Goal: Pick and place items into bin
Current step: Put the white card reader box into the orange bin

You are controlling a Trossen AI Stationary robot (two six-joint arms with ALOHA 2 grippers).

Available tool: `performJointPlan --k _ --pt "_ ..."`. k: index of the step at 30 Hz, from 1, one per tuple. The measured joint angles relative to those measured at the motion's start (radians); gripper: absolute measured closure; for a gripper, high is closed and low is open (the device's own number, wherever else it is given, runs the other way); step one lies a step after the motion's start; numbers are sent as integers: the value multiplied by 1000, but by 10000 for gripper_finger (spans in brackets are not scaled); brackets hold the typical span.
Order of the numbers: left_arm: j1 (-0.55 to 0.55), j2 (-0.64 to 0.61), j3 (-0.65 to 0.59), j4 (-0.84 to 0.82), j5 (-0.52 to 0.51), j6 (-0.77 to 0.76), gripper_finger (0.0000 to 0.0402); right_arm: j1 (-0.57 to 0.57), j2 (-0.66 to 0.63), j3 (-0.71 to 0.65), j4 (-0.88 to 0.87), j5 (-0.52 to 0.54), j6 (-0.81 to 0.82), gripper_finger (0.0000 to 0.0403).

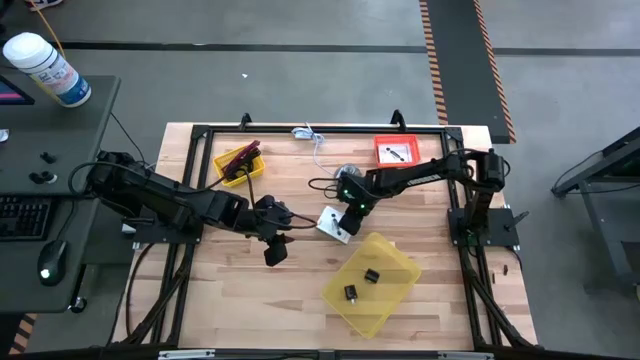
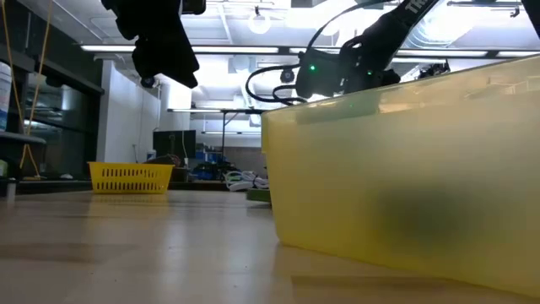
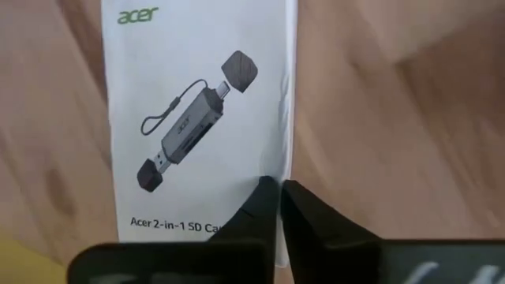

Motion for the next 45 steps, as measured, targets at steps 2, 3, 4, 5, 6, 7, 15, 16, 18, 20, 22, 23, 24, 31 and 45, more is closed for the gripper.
performJointPlan --k 2,3,4,5,6,7,15,16,18,20,22,23,24,31,45 --pt "0 0 0 0 0 -4 252 -2 13 2 24 -27 -1 399" --pt "0 0 0 0 0 -5 252 -3 19 2 34 -42 -4 400" --pt "0 0 0 0 0 -6 252 -3 25 2 49 -57 -7 400" --pt "0 0 0 0 0 -6 252 -3 27 2 61 -63 -8 401" --pt "1 0 0 -1 0 -9 252 -2 28 2 65 -59 -6 401" --pt "2 0 0 -1 -1 -10 252 -2 28 2 67 -56 -6 401" --pt "2 0 0 -1 -13 -17 252 -13 -45 -6 30 -14 -13 403" --pt "2 0 0 -1 -18 -17 252 -18 -61 -8 13 -11 -15 403" --pt "2 0 0 -1 -34 -16 252 -23 -96 -11 -26 6 -17 402" --pt "2 0 0 -1 -50 -16 252 -26 -125 -13 -72 22 -20 402" --pt "2 0 0 -2 -63 -16 252 -26 -155 -14 -104 39 -29 401" --pt "2 0 0 -2 -68 -15 252 -26 -170 -14 -118 41 -36 401" --pt "2 0 0 -2 -72 -11 252 -26 -185 -14 -124 39 -40 401" --pt "2 0 0 -2 -96 1 252 -26 -274 -11 -160 37 -43 401" --pt "2 1 0 -3 -110 2 252 -38 -413 -9 -215 -26 -35 402"
